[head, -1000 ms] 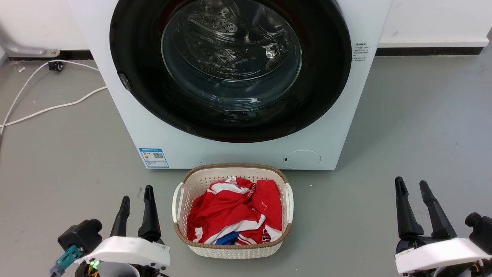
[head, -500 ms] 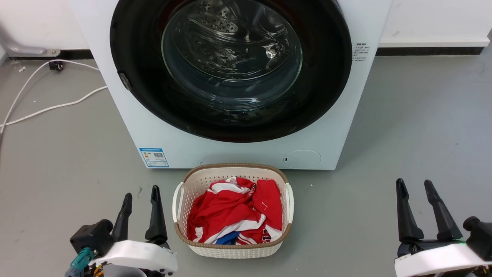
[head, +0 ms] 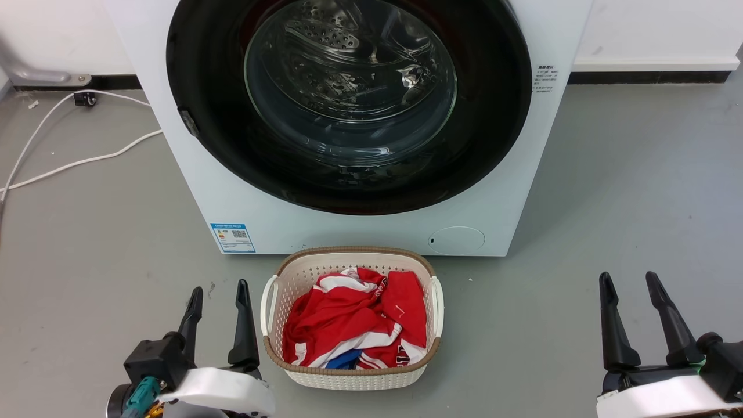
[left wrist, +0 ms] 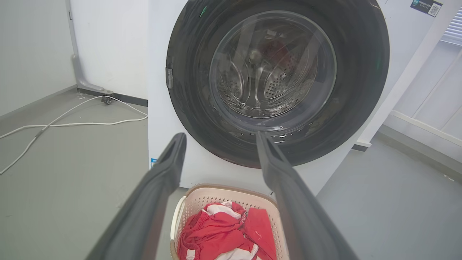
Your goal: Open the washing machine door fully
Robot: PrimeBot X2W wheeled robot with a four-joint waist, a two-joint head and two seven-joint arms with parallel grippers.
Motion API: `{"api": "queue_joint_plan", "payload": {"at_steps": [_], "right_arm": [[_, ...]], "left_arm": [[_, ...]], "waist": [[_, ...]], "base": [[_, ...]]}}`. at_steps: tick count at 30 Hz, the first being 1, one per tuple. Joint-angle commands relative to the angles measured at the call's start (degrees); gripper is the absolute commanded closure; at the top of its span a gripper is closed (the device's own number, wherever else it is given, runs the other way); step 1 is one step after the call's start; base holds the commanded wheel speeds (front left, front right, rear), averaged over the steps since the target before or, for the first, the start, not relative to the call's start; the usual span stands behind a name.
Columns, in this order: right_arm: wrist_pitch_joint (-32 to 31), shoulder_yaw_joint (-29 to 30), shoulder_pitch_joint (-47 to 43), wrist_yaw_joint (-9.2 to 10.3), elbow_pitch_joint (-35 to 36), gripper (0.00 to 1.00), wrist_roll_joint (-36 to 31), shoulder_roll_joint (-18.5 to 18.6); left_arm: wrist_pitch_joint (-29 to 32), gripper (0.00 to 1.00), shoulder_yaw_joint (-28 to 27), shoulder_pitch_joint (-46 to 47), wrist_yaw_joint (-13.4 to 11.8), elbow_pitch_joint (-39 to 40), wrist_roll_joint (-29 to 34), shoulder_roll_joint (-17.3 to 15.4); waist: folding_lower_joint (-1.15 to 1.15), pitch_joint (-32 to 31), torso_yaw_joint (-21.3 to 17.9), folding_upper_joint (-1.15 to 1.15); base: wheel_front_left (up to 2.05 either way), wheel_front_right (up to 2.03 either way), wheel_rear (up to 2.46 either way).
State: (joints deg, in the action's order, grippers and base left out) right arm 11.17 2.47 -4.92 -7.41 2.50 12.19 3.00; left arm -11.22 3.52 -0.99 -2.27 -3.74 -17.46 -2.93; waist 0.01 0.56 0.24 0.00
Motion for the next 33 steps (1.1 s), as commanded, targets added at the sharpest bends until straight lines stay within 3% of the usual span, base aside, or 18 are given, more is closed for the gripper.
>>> {"api": "queue_joint_plan", "payload": {"at_steps": [1, 33], "right_arm": [[0.64, 0.1, -0.45, -0.12, 0.84, 0.0, -1.33, -0.11], [4.11, -0.08, -2.62, -0.07, 1.37, 0.0, -7.57, -0.22]], "left_arm": [[-0.54, 0.0, 0.24, -0.53, -0.36, 0.59, 1.64, -0.14], [-4.05, 0.0, 1.07, -1.99, -1.87, 0.27, 14.39, 0.04]], "waist": [[0.0, -0.01, 0.01, 0.0], [-0.01, -0.04, 0.02, 0.0]], "base": [[0.0, 0.0, 0.0], [0.0, 0.0, 0.0]]}}
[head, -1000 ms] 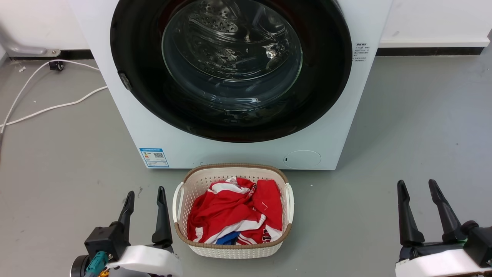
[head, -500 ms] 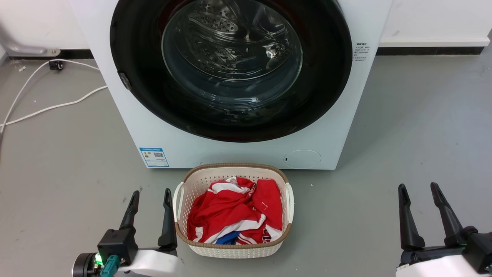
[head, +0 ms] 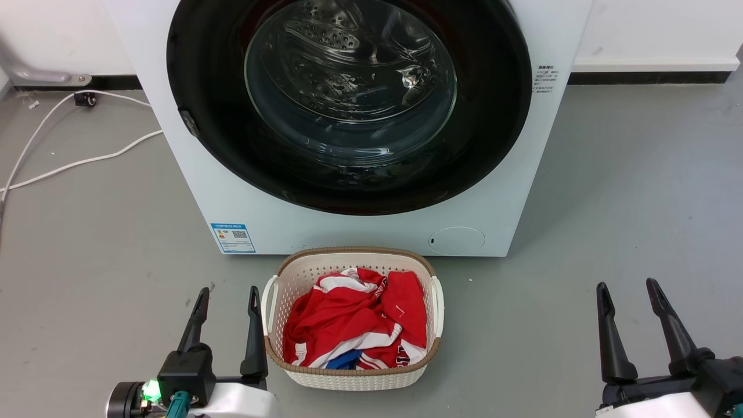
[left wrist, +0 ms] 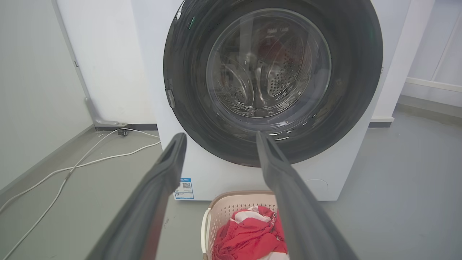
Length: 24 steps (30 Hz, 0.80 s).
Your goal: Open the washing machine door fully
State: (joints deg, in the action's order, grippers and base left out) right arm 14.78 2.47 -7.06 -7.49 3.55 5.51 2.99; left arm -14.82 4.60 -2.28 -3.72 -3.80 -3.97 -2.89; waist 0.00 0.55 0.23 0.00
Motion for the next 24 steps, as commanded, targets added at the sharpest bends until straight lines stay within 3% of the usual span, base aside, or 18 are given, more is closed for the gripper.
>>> {"api": "queue_joint_plan", "payload": {"at_steps": [1, 24], "right_arm": [[0.54, -0.07, -0.53, 0.0, 0.35, 0.0, -0.84, -0.21], [0.42, -0.11, -0.42, 0.0, -1.62, 0.0, 2.13, -0.21]], "left_arm": [[-0.54, 0.0, 0.02, -0.71, -0.45, 0.31, 1.06, 0.01], [-0.47, 0.0, -0.04, -0.67, -0.28, -0.91, -1.06, 0.02]], "waist": [[0.0, -0.04, 0.03, 0.0], [0.0, -0.13, 0.13, 0.0]], "base": [[0.0, 0.0, 0.0], [0.0, 0.0, 0.0]]}}
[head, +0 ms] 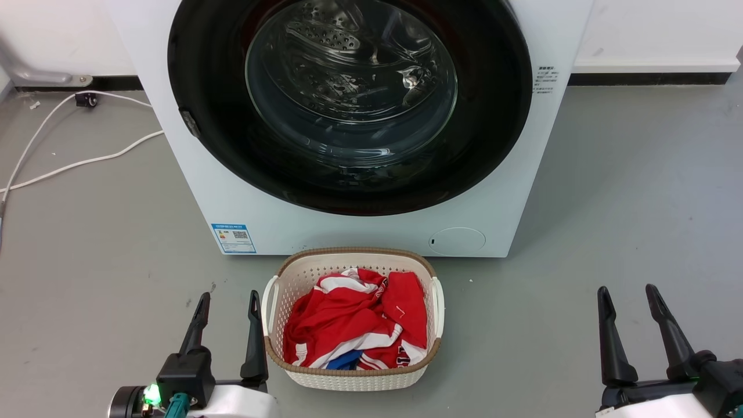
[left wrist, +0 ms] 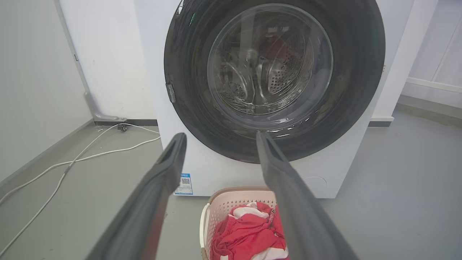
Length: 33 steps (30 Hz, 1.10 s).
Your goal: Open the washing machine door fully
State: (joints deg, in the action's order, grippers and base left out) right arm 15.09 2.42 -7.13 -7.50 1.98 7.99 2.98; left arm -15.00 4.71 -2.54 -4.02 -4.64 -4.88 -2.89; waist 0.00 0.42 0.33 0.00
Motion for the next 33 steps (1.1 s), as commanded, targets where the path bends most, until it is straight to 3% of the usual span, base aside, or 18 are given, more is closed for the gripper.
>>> {"api": "queue_joint_plan", "payload": {"at_steps": [1, 4, 5, 6, 11, 14, 18, 28, 33], "right_arm": [[0.12, -0.07, -0.35, 0.02, -0.05, 0.0, -0.35, -0.19], [0.12, -0.12, -0.28, 0.02, -0.19, 0.01, -0.59, -0.19], [0.12, -0.14, -0.26, 0.02, -0.22, 0.62, -0.59, -0.19], [0.12, -0.14, -0.24, 0.02, -0.27, 0.98, -0.67, -0.19], [0.12, -0.53, -0.12, 0.02, -0.19, 1.0, -0.89, -0.2], [0.12, -0.08, 0.2, 0.02, -0.52, 1.0, 4.06, -0.2], [0.12, -3.16, 0.98, 0.01, -1.15, 1.0, 15.66, -0.19], [0.11, -5.81, 1.13, 0.01, -4.26, 1.0, 56.45, -0.15], [-0.08, -7.87, 1.17, 0.01, -3.14, 1.0, 71.8, -0.13]], "left_arm": [[-0.29, 0.0, -0.15, -0.42, 0.02, -0.07, -0.15, 0.02], [-0.29, 0.0, -0.17, -0.37, -0.05, -0.18, -0.16, 0.02], [-0.29, 0.0, -0.17, -0.38, -0.07, -0.22, -0.15, 0.02], [-0.29, 0.0, -0.2, -0.41, -0.08, -0.26, -0.13, 0.02], [-0.29, 0.0, -0.31, -0.49, -0.07, -0.37, -0.31, 0.02], [-0.29, 0.0, -0.32, -0.53, -0.02, -0.4, -0.23, 0.02], [-0.28, 0.0, -0.26, -0.55, -0.01, -0.58, -0.33, 0.02], [-0.28, 0.0, 0.1, -0.33, -0.21, -0.86, -0.83, 0.01], [-0.24, 0.0, 0.1, -0.51, -0.38, -0.83, -0.82, 0.01]], "waist": [[0.0, 0.0, 0.03, 0.0], [0.0, -0.03, 0.06, 0.0], [0.0, -0.04, 0.07, 0.0], [0.0, -0.06, 0.08, 0.0], [0.0, -0.08, 0.05, 0.0], [0.0, -0.09, -0.02, 0.0], [0.0, -0.07, -0.14, 0.0], [0.0, -0.07, 0.16, 0.0], [0.0, -0.03, 0.15, 0.0]], "base": [[0.0, 0.0, 0.0], [0.0, 0.0, 0.0], [0.0, 0.0, 0.0], [0.0, 0.0, 0.0], [0.0, 0.0, 0.0], [0.0, 0.0, 0.0], [0.0, 0.0, 0.0], [0.0, 0.0, 0.0], [0.0, 0.0, 0.0]]}}
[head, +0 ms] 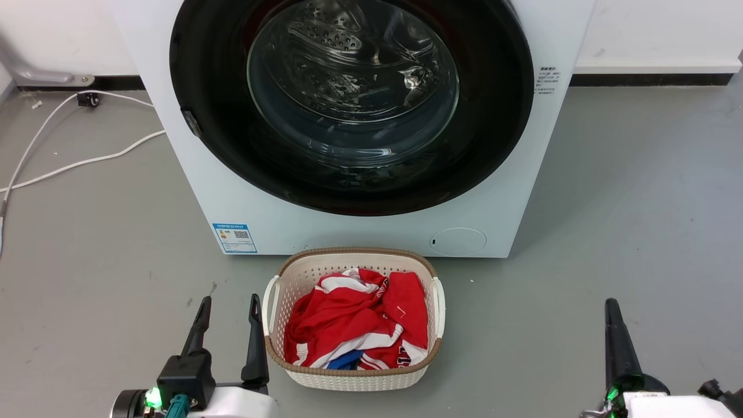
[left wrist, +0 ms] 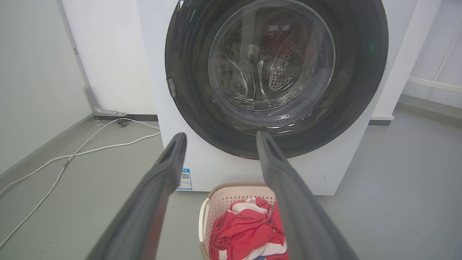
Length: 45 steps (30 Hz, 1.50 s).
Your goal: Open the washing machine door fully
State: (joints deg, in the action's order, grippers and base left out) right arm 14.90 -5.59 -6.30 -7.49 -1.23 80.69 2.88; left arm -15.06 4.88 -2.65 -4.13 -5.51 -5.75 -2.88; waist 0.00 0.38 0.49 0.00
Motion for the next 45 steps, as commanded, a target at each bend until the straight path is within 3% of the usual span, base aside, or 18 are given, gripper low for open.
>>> {"api": "queue_joint_plan", "payload": {"at_steps": [1, 7, 12, 18, 30, 36, 45], "right_arm": [[-0.88, -0.12, 0.25, 0.0, 0.58, 1.0, 1.87, -0.02], [-9.21, 2.26, -1.28, 0.0, 4.5, 1.0, 14.59, 1.19], [-16.49, 5.4, -2.84, -0.01, 6.47, 1.0, 19.02, 1.27], [-21.84, 7.44, -3.62, -0.01, 7.27, 1.0, 18.7, 0.66], [-22.68, 10.44, 0.19, -0.01, 5.92, 1.0, 17.69, -0.03], [-23.52, 15.32, 8.4, -0.01, 2.62, 1.0, 18.08, 0.23], [-27.29, 20.93, 26.93, -0.01, -7.06, 1.0, 17.79, 4.93]], "left_arm": [[-0.18, 0.0, -0.11, -0.42, -0.3, 0.07, 0.07, 0.0], [-0.17, 0.0, -0.22, -0.42, -0.26, 0.26, 0.17, 0.01], [-0.17, 0.0, -0.2, -0.35, -0.37, 0.28, 0.23, 0.0], [-0.17, 0.0, -0.28, 0.1, -0.38, 0.29, 0.25, 0.01], [-0.17, 0.0, -0.42, 1.92, -0.52, 1.03, 0.58, 0.01], [-0.17, 0.0, -0.43, 4.45, -0.23, 1.48, 1.12, 0.01], [-0.17, 0.0, -0.62, 9.79, 0.47, 2.37, 1.96, 0.01]], "waist": [[0.0, 0.02, -0.02, 0.0], [0.0, 0.2, -0.13, 0.0], [0.0, 0.45, -0.05, 0.0], [0.0, 0.97, 0.14, 0.0], [0.0, 3.84, 0.57, 0.0], [0.0, 7.91, 0.87, 0.0], [0.0, 15.46, 0.92, 0.0]], "base": [[0.0, 0.0, 0.0], [0.0, 0.0, 0.0], [0.0, 0.0, 0.0], [0.0, 0.0, 0.0], [0.0, 0.0, 0.0], [0.0, 0.0, 0.0], [0.0, 0.0, 0.0]]}}
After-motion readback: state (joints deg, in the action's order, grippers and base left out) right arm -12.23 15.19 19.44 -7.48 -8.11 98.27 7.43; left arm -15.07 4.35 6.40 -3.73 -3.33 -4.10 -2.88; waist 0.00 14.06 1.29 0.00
